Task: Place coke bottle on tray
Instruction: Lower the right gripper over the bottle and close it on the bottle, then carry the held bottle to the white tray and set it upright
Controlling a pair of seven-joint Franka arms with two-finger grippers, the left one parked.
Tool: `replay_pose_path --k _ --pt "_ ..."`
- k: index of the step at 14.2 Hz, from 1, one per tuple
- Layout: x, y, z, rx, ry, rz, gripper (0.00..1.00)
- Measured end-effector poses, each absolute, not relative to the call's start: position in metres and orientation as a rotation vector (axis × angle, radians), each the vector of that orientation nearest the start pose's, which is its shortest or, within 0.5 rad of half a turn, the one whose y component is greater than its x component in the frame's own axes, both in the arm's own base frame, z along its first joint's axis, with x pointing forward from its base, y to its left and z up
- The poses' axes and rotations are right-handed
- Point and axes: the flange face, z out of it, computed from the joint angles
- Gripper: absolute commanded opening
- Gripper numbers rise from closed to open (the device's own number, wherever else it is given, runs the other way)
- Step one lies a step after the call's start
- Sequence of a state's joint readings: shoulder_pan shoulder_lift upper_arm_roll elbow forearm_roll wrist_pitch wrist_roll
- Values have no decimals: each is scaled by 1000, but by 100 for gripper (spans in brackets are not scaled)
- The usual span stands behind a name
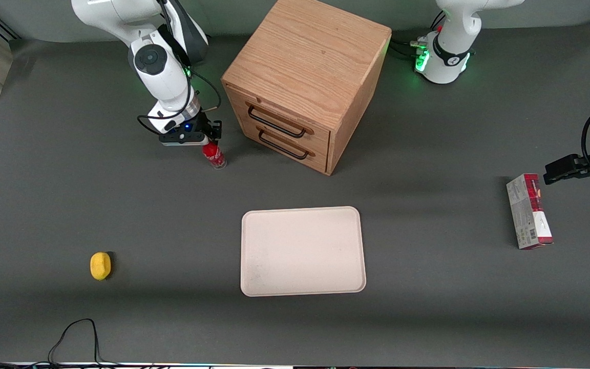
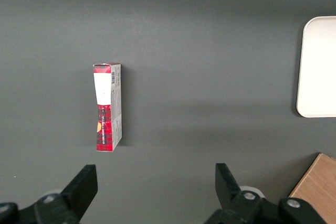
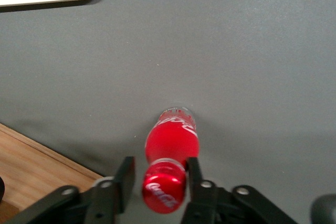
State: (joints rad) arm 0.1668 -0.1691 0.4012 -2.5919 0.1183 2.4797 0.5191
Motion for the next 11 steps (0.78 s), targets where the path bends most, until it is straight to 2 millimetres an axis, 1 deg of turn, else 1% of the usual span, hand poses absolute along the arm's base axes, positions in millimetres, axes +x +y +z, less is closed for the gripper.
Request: replay_pose_path --k 4,6,7,8,9,11 --pt "374 233 320 -3102 74 -70 0" --pt "383 239 335 -3095 75 -74 0" --pt "391 243 349 -3097 76 -53 0" --pt "402 248 370 -3098 81 -27 0" --pt "415 253 396 -3098 83 -2 0" --pt "445 261 456 -3108 73 45 0"
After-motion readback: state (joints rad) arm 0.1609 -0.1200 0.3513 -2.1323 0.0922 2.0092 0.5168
